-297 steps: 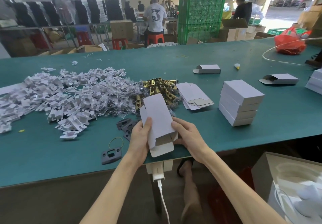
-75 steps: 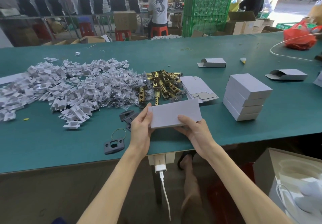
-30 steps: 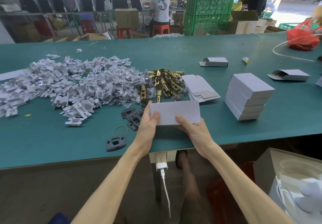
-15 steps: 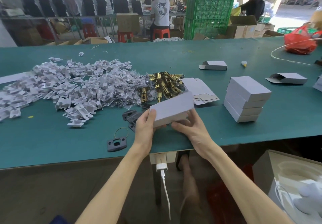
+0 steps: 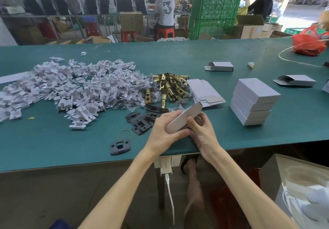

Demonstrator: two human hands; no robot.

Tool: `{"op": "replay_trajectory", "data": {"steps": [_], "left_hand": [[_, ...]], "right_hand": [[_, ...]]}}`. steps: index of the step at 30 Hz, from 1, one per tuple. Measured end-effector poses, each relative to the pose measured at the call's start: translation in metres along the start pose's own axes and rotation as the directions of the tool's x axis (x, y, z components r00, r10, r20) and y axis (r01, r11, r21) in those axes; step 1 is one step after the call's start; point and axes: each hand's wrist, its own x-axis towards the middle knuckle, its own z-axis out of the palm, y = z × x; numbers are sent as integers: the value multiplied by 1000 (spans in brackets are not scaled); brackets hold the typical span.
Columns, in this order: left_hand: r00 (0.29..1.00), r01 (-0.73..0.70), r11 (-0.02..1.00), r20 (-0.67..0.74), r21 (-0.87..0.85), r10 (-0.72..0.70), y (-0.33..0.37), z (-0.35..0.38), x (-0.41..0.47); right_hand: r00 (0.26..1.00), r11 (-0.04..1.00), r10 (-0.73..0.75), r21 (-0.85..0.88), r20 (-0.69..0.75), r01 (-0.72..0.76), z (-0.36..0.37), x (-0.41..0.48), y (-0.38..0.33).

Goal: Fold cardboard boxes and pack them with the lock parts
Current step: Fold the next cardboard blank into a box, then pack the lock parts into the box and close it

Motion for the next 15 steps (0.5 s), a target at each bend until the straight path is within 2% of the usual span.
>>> {"op": "replay_trajectory", "data": {"steps": [2, 4, 7, 11, 15], "left_hand": [[998, -16, 1000, -68, 5, 16, -1, 4, -1], [989, 38, 993, -140, -108, -53, -1, 3, -1], [977, 109, 967, -153, -232, -147, -3, 1, 0], [983, 75, 966, -145, -248, -113, -6, -2, -1], [984, 48, 966, -152, -253, -88, -10, -4, 0]], "right_hand": [[1000, 999, -27, -38, -2, 27, 1, 0, 3], [999, 999, -28, -39, 19, 28, -1, 1, 4], [998, 999, 5, -43, 55, -2, -4, 2, 5], [997, 999, 21, -39, 81, -18, -5, 5, 7], [998, 999, 35, -19, 46, -34, -8, 7, 9]]}}
